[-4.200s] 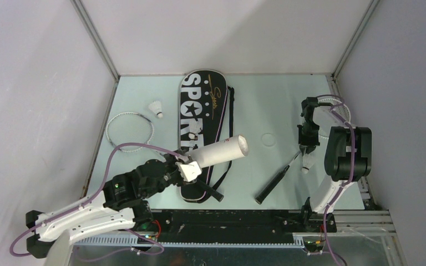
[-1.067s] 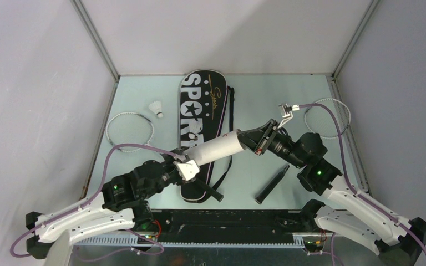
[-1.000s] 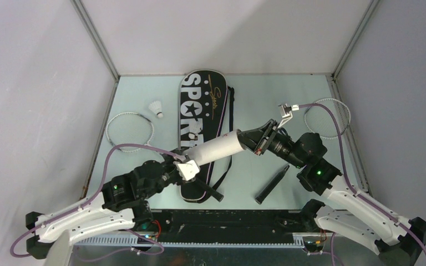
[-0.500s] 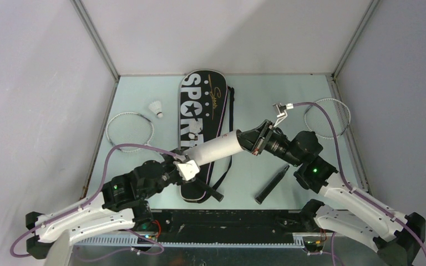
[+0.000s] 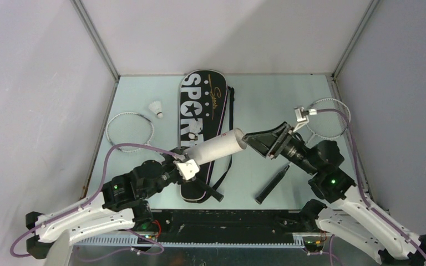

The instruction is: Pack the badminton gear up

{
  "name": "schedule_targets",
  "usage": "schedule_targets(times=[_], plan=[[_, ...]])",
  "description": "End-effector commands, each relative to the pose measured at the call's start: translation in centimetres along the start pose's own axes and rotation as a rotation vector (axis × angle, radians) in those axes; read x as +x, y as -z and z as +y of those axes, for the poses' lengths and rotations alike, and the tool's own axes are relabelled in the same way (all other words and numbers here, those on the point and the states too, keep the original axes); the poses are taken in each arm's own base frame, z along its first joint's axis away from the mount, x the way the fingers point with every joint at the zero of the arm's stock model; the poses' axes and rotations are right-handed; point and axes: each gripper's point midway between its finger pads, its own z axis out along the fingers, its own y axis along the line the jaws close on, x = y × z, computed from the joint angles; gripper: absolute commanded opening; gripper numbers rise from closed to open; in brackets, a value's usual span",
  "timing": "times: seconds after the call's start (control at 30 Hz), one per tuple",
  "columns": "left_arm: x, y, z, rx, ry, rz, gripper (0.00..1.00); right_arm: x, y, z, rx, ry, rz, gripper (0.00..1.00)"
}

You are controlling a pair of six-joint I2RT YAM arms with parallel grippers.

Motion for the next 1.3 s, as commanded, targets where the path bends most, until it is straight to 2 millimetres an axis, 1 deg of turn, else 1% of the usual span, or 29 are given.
schedule_targets(times=[0.0, 0.07, 0.1, 0.17, 0.3, 0.4, 0.47, 0.5, 0.53, 0.6, 0.67, 0.73, 0.77, 0.83, 0.93, 0.97, 1.0, 1.17, 1.23, 1.27], plan=[[-1.9, 0.1, 1.3, -0.052, 0.045, -0.064, 0.41, -1.9, 1.7, 0.5, 0.012, 0.062, -0.076, 0.58], [-2.7, 0.2, 1.4, -0.048, 0.067, -0.09, 0.41, -2.5, 2.5, 0.7, 0.013, 0.107, -0.101, 0.64], [-3.0, 0.2, 1.4, -0.044, 0.076, -0.098, 0.41, -2.9, 3.2, 0.7, 0.021, 0.147, -0.115, 0.7], [-3.9, 0.2, 1.2, -0.024, 0.106, -0.118, 0.41, -3.6, 4.1, 0.6, 0.049, 0.211, -0.148, 0.79], [-6.6, 0.4, 1.0, 0.018, 0.215, -0.184, 0.41, -4.6, 5.3, 0.8, 0.064, 0.338, -0.197, 0.86], [-9.0, 0.7, 0.6, 0.063, 0.31, -0.276, 0.41, -4.4, 5.4, 0.9, 0.055, 0.387, -0.183, 0.89], [-11.2, 0.9, 0.7, 0.08, 0.386, -0.364, 0.41, -3.9, 5.3, 0.9, 0.037, 0.413, -0.165, 0.92], [-11.6, 0.8, 0.5, 0.094, 0.423, -0.378, 0.41, -3.8, 5.2, 1.2, 0.02, 0.425, -0.163, 0.93], [-12.6, 0.9, 0.5, 0.11, 0.442, -0.416, 0.42, -3.4, 5.0, 1.1, 0.011, 0.429, -0.154, 0.95], [-13.9, 0.9, 0.1, 0.144, 0.484, -0.453, 0.42, -3.2, 4.5, 1.8, -0.044, 0.435, -0.163, 0.96], [-14.9, 0.5, -0.2, 0.171, 0.533, -0.467, 0.42, -2.2, 3.5, 2.3, -0.093, 0.419, -0.147, 0.96], [-15.4, 0.2, -0.3, 0.182, 0.558, -0.467, 0.43, -1.8, 2.7, 2.7, -0.124, 0.421, -0.148, 0.96], [-15.9, 0.3, -0.2, 0.185, 0.58, -0.483, 0.43, -1.7, 2.5, 3.0, -0.135, 0.424, -0.15, 0.96], [-16.6, 0.1, -0.1, 0.192, 0.611, -0.494, 0.43, -1.3, 1.8, 3.8, -0.177, 0.439, -0.153, 0.96], [-17.0, -0.3, -0.4, 0.207, 0.652, -0.492, 0.44, -0.8, 0.7, 4.8, -0.225, 0.446, -0.162, 0.96], [-17.1, -0.4, -0.4, 0.211, 0.657, -0.493, 0.44, -0.8, 0.4, 4.8, -0.22, 0.442, -0.171, 0.96], [-17.2, -0.4, -0.5, 0.215, 0.669, -0.496, 0.44, -0.4, -0.1, 5.0, -0.231, 0.439, -0.167, 0.96], [-17.5, -0.4, -0.7, 0.232, 0.695, -0.51, 0.44, 0.5, -2.2, 4.4, -0.208, 0.397, -0.179, 0.96], [-17.6, -0.4, -0.8, 0.238, 0.701, -0.513, 0.44, 1.4, -3.2, 3.9, -0.2, 0.377, -0.16, 0.96], [-17.6, -0.4, -0.8, 0.239, 0.706, -0.513, 0.44, 1.5, -3.4, 4.0, -0.207, 0.369, -0.165, 0.96]])
